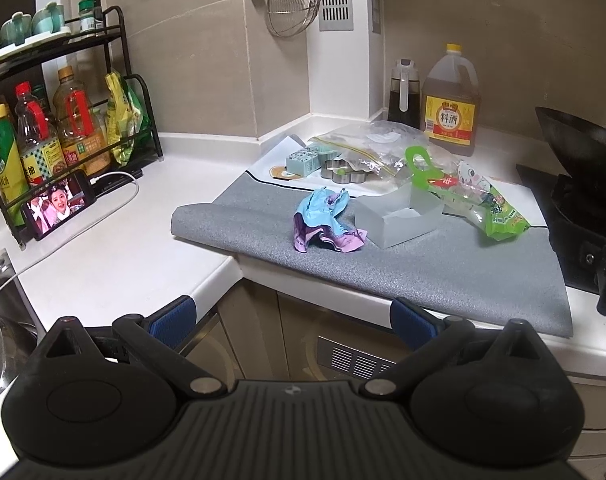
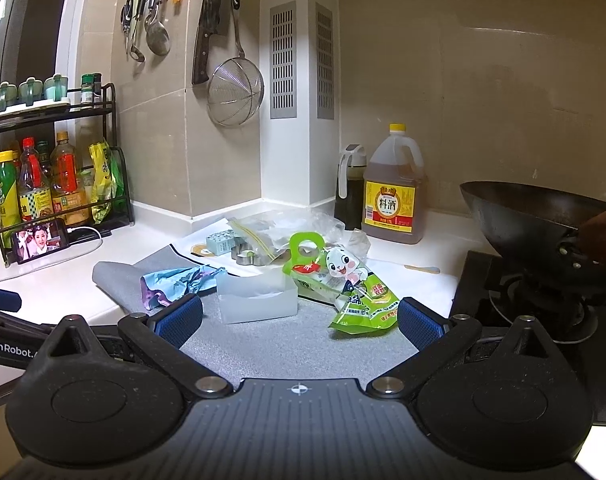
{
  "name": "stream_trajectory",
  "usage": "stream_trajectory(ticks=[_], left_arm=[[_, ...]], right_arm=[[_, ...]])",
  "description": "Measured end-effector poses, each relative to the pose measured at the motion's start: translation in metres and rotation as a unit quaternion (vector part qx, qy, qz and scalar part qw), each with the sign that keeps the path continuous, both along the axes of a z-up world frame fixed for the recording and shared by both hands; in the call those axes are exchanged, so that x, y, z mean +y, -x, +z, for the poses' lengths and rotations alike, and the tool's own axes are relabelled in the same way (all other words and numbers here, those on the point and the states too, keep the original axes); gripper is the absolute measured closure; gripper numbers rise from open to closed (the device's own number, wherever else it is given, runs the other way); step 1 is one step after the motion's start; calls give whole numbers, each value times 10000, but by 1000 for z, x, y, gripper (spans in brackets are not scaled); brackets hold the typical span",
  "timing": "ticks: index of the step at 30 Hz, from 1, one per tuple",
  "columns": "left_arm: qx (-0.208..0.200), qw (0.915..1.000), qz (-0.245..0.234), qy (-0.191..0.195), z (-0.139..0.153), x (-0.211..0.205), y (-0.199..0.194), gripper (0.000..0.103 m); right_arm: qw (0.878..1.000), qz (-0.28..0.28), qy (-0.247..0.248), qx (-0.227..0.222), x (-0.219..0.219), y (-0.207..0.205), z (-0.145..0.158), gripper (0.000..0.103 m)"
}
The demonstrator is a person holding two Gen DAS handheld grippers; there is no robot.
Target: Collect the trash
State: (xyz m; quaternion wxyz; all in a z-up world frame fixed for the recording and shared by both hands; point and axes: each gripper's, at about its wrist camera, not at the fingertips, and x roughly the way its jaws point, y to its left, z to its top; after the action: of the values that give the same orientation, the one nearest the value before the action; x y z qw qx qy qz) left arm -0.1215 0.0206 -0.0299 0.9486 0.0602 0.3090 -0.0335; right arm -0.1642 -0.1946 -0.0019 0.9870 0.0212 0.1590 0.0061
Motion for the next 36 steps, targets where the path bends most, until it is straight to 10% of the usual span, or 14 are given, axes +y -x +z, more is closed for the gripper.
stream_trajectory(ticks=[36], left_arm=[[284,9985,421,-181,-26,16,-34,0]], right_arm=[[9990,-94,-250,355,-16,-34,-31,0]])
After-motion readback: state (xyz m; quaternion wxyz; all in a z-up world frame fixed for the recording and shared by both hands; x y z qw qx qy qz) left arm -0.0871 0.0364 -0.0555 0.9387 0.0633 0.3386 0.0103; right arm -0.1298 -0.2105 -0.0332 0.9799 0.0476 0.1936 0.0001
